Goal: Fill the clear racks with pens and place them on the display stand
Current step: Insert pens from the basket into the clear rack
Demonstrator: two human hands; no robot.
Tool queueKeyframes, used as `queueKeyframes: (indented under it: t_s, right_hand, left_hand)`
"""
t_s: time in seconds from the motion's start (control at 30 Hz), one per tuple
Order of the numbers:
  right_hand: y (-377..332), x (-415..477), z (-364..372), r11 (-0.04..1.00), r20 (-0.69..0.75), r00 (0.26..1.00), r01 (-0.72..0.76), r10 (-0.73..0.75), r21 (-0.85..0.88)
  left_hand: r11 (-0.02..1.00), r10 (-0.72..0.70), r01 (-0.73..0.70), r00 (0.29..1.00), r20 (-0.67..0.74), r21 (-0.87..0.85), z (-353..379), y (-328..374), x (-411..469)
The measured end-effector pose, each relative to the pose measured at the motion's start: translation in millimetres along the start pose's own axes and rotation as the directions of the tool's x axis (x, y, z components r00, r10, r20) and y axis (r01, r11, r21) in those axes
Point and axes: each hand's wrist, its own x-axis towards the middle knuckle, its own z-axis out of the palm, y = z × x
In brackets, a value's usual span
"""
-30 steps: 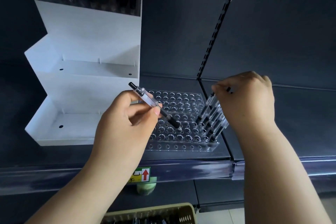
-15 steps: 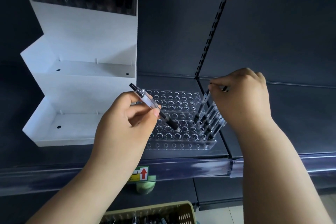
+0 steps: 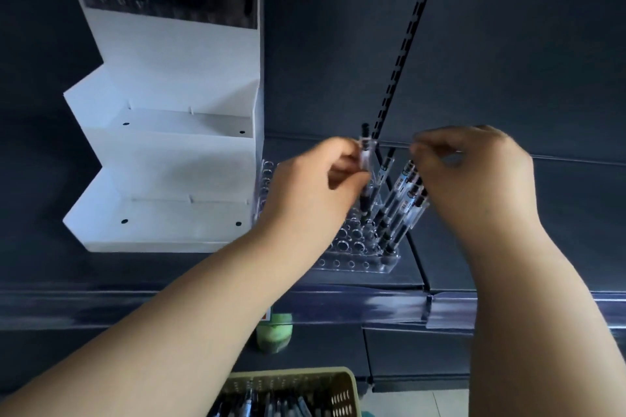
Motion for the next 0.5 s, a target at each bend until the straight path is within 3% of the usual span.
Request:
queueKeyframes:
  t_s: [0.33, 0.5]
  right_hand:
    - [9.7, -3.3, -10.3, 0.995, 0.098, 0.993, -0.075, 0.069, 0.06]
    - [8.7, -7.3, -9.0, 0.989, 0.133, 0.987, -0.106, 0.092, 0.103]
  left_hand:
    - [0.979, 0.053, -0.065, 0.996, 0.069, 0.191, 34.6, -0.9, 21.5]
    - [0.941, -0.031, -0.021, 0.988, 0.149, 0.339, 43.8, -7.6, 17.1]
